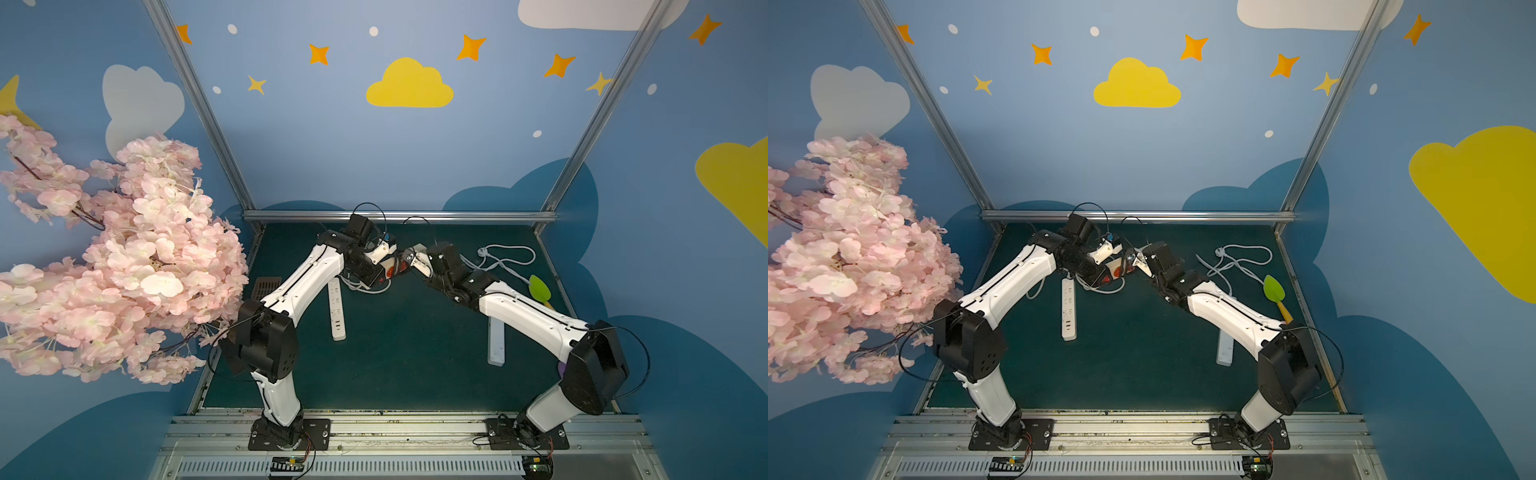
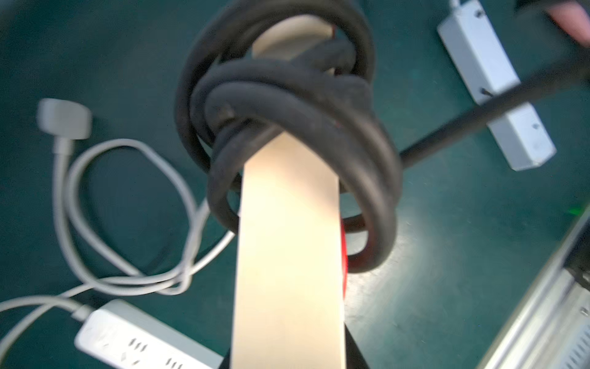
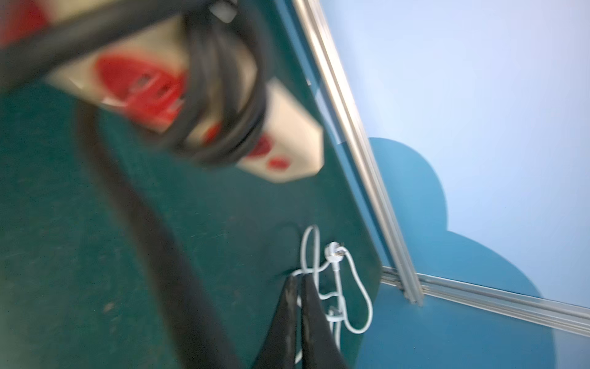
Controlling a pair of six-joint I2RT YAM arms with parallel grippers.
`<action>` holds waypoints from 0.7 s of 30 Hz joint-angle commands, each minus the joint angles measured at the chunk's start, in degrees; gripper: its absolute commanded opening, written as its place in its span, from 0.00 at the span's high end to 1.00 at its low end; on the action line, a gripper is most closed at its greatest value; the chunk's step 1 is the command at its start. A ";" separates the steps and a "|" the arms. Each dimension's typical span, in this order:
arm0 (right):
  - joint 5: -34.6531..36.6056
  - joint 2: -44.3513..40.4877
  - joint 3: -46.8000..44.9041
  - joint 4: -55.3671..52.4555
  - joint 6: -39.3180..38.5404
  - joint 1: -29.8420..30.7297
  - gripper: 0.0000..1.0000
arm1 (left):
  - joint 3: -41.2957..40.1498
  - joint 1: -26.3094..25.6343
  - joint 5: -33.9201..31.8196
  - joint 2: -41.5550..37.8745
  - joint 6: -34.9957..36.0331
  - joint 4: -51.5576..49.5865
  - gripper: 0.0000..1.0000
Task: Wrap the cord around the power strip
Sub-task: Wrap the power cord around the power strip.
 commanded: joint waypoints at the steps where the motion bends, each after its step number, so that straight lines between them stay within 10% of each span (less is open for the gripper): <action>1: 0.03 0.51 7.41 4.21 -7.56 -2.89 1.00 | -1.38 -1.70 10.31 -0.26 2.12 -8.15 0.97; 7: -10.79 6.03 13.75 -0.73 -15.97 -6.19 1.00 | -4.59 -6.15 27.05 -0.74 6.67 -11.01 0.97; 12: -12.87 10.54 22.64 -12.33 -19.16 -9.48 1.00 | -6.53 -7.84 27.35 -0.60 6.15 -9.90 0.97; 21: -28.84 12.54 28.68 -34.86 -13.58 -10.98 0.66 | -5.39 -6.10 32.98 0.44 7.74 -9.85 0.97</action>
